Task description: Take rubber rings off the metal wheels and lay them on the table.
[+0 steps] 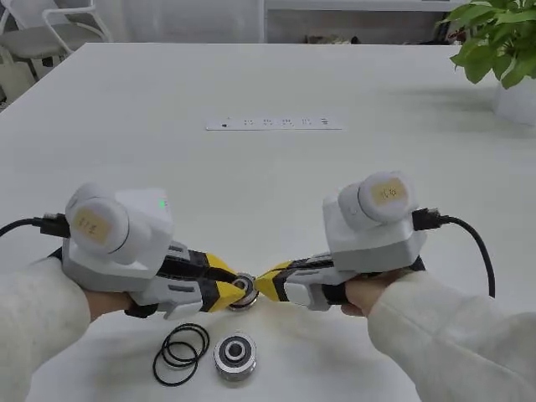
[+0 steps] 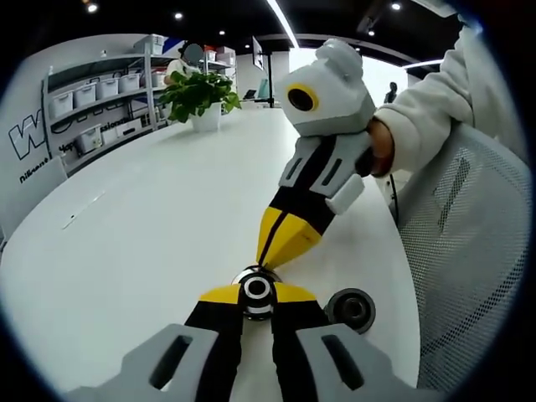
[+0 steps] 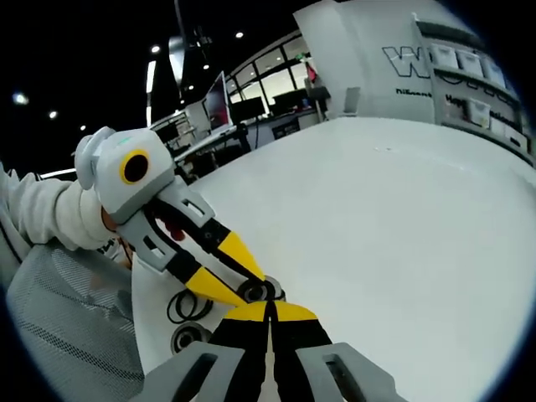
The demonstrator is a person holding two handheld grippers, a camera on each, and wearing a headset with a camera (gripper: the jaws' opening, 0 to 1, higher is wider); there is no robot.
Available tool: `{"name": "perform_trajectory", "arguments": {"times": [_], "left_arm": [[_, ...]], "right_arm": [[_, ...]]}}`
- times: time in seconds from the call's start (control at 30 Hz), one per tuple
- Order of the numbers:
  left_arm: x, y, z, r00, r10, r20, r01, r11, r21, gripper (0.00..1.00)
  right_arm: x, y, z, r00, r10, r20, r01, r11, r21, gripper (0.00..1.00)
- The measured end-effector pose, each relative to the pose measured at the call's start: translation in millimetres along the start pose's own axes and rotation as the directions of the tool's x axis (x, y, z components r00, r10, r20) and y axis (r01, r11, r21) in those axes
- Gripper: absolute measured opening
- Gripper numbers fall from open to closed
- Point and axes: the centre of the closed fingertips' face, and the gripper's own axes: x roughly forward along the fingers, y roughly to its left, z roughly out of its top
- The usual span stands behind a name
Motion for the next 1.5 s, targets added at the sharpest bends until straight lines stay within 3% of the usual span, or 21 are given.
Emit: {"name": "perform_trajectory", "arguments": {"times": [0.67,0.87,1.0,1.1,1.17,1.2,1.3,1.5], "left_arm": [[0.7,-0.2,0.2,0.9997,-0.001,0.023,0.002,1.0,-0.012,0.07],[1.3,1.7,1.8,0.9997,-0.004,0.024,0.007,0.995,-0.098,0.07],[-0.7,-0.2,2.5,0.9998,-0.013,0.013,0.015,0.995,-0.098,0.08],[-7.9,1.9,10.4,0.9993,-0.02,0.031,0.023,0.996,-0.091,0.07],[-12.4,-1.3,16.3,0.9972,-0.055,0.05,0.061,0.99,-0.128,0.07],[-14.7,-4.1,17.0,0.996,-0.075,0.048,0.082,0.985,-0.15,0.09],[-23.7,-2.0,23.3,0.9954,-0.074,0.062,0.08,0.99,-0.114,0.17],[-47.9,-0.1,38.6,0.9935,-0.076,0.085,0.084,0.991,-0.1,0.36]], "right_arm": [[2.8,7.6,5.7,0.9994,0.029,0.019,-0.028,0.999,-0.036,0.0],[1.1,10.4,8.7,0.9975,0.054,0.046,-0.055,0.999,0.001,0.0],[1.6,11.9,12.2,0.9981,0.045,0.043,-0.044,0.999,-0.027,0.0],[1.8,11.3,9.6,0.9983,0.046,0.037,-0.045,0.999,-0.025,0.0],[0.9,9.9,10.3,0.9983,0.044,0.039,-0.043,0.999,-0.024,0.0],[-0.2,9.5,12.1,0.998,0.041,0.047,-0.04,0.999,-0.019,0.0],[-2.7,9.6,17.0,0.997,0.043,0.065,-0.042,0.999,-0.009,0.0],[-4.2,12.7,21.9,0.9955,0.051,0.08,-0.05,0.999,-0.007,0.0]]}}
